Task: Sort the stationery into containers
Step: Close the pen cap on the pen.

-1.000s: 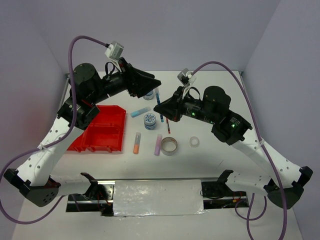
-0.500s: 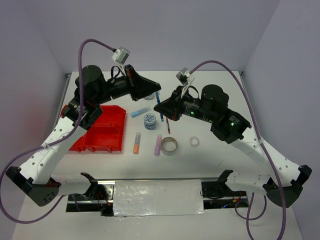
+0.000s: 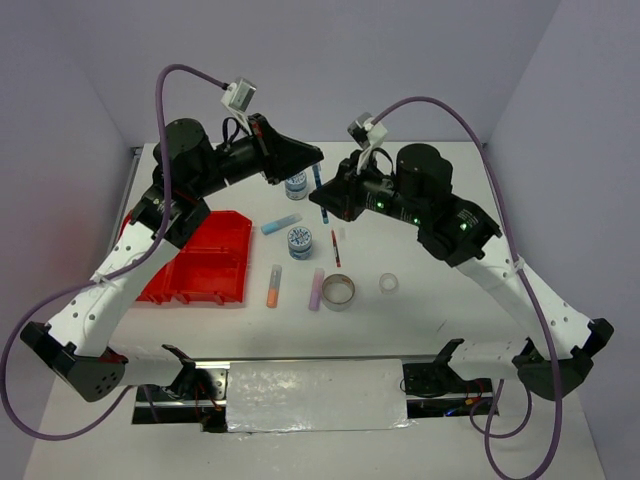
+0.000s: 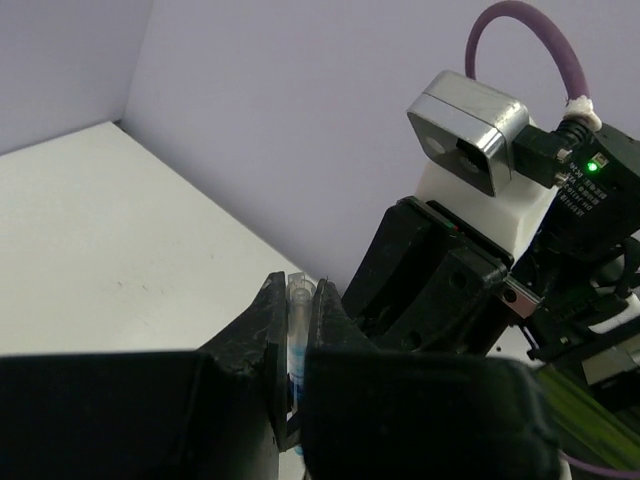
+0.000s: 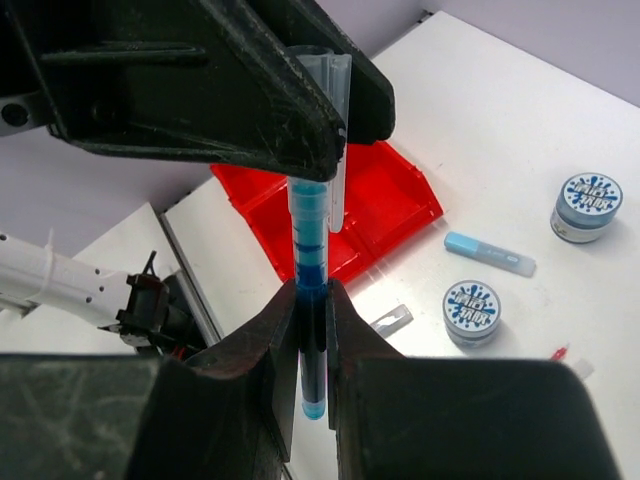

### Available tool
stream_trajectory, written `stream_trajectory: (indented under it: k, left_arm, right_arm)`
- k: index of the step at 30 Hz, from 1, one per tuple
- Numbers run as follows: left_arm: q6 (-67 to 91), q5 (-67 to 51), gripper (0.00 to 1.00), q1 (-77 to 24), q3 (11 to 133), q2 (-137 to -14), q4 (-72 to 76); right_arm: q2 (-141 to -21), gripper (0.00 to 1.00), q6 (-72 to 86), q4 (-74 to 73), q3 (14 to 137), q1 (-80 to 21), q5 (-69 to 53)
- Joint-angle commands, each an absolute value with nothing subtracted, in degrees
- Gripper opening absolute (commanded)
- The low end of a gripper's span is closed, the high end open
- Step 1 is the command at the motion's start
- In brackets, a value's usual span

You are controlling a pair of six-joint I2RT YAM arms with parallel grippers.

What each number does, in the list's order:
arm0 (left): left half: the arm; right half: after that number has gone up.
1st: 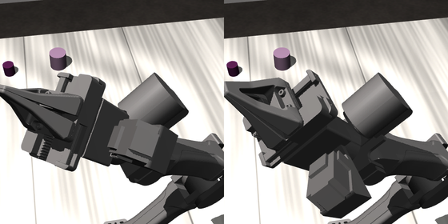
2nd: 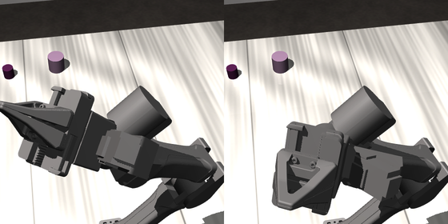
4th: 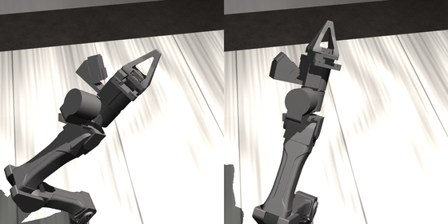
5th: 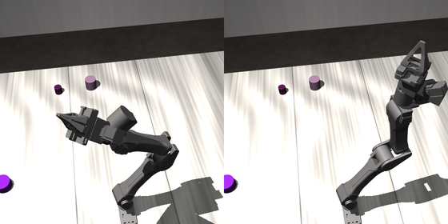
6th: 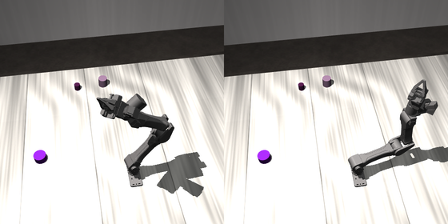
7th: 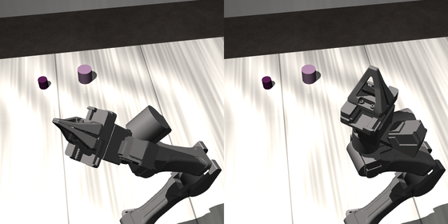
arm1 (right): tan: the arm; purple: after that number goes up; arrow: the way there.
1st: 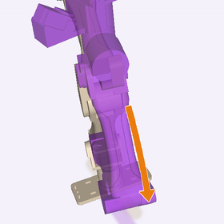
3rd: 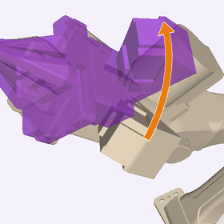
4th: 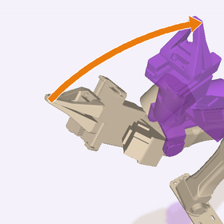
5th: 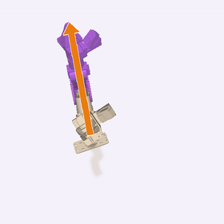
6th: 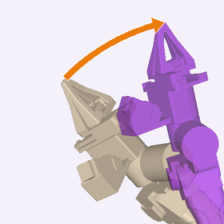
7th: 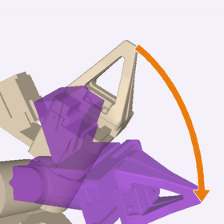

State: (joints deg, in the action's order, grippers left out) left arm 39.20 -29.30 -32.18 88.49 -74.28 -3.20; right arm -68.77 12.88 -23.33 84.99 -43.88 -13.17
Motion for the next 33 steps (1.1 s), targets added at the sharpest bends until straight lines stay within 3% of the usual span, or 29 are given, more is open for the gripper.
stream_trajectory:
  k: [1, 12, 20, 27, 33]
  left_arm:
    - [39.12, -34.9, 0.0, -37.35, 85.62, -76.29, -15.02]
    - [42.63, -33.23, 0.0, -47.54, 65.15, -71.02, -10.02]
    - [44.39, -33.84, 0.0, -51.24, 62.05, -73.91, -6.84]
    - [44.03, -32.88, 0.0, -51.15, 62.65, -74.53, -9.04]
    - [42.45, -34.71, 0.0, -46.5, 76.87, -76.99, -15.73]
  right_arm:
    - [-71.35, 0.0, 10.28, -7.39, 96.48, -41.67, -13.44]
    - [-80.33, 0.0, 15.55, -4.75, 115.92, -31.64, -21.0]
    - [-83.58, 0.0, 18.11, -1.67, 120.93, -30.5, -23.38]
    - [-80.34, 0.0, 19.6, 3.16, 115.76, -29.53, -26.8]
    - [-70.51, 0.0, 17.23, 11.24, 96.35, -30.23, -40.95]
